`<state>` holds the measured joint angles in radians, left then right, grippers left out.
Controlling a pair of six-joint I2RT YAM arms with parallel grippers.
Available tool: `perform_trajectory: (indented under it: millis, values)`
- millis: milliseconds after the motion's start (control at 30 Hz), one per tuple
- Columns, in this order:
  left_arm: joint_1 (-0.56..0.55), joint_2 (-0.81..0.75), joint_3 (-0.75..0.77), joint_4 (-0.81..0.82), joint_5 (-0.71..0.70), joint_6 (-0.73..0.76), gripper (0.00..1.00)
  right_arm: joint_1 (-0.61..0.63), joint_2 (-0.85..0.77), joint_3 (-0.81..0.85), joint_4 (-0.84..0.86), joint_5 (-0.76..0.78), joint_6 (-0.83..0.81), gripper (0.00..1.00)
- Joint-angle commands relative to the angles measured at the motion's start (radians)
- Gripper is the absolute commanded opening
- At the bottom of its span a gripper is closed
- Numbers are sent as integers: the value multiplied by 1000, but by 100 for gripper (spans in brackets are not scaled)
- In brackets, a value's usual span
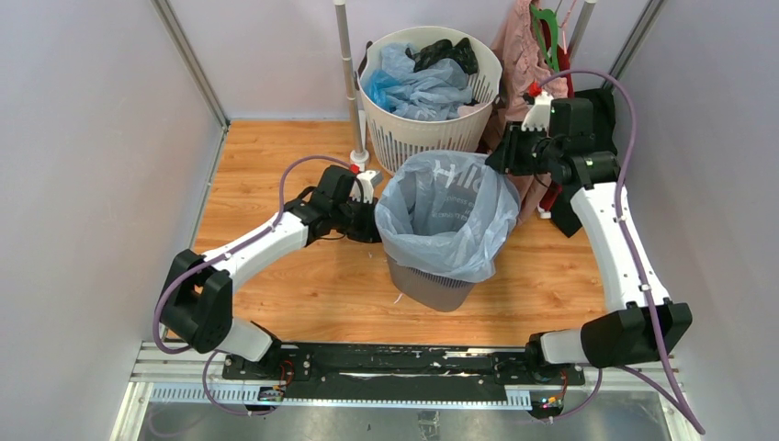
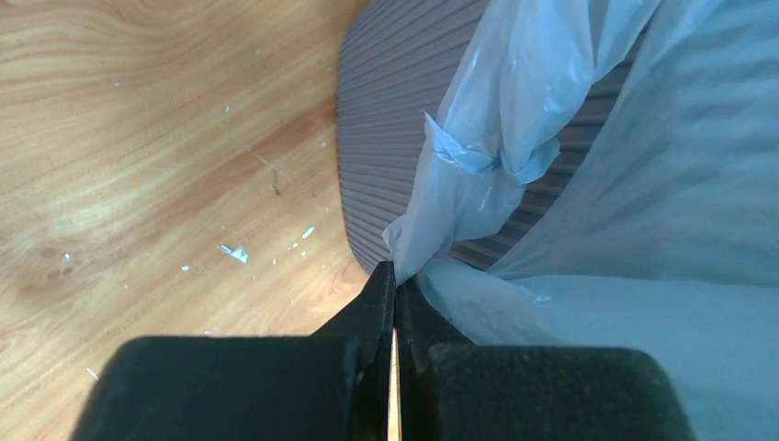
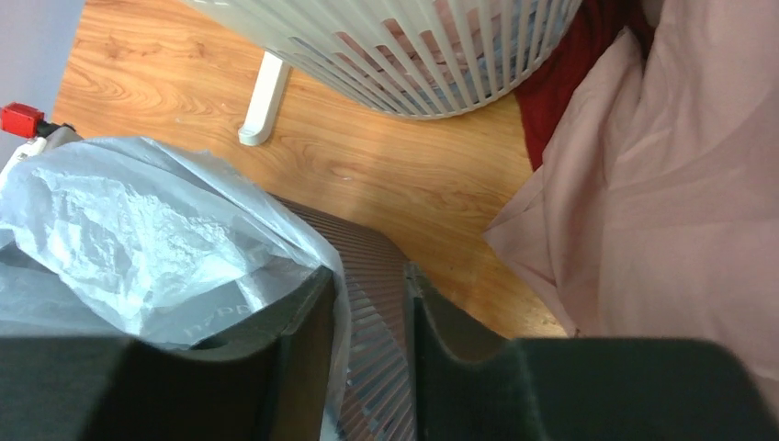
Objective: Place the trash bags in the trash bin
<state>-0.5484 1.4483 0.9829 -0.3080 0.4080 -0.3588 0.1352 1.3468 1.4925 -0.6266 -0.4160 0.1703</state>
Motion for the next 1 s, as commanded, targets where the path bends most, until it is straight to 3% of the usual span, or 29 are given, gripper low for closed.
perform_trajectory:
  millis: [0, 133, 167, 467, 767, 967]
  values:
    - [-7, -16, -12, -63, -3, 4, 0, -20, -60, -4, -98, 57, -6, 45]
    - [-7, -16, -3, -69, -5, 7, 0, -24, -94, 45, -137, 137, -7, 77]
    - [-7, -17, -3, -70, -5, 7, 0, -24, -105, 56, -144, 162, -7, 79]
    - [-7, -23, 3, -69, -2, 6, 0, -28, -278, 74, -172, 315, 17, 83]
    - [-7, -33, 5, -74, -2, 10, 0, -28, -511, -29, -282, 26, 186, 80]
    - [-7, -38, 2, -73, -1, 15, 0, -28, -564, -33, -361, -95, 272, 81]
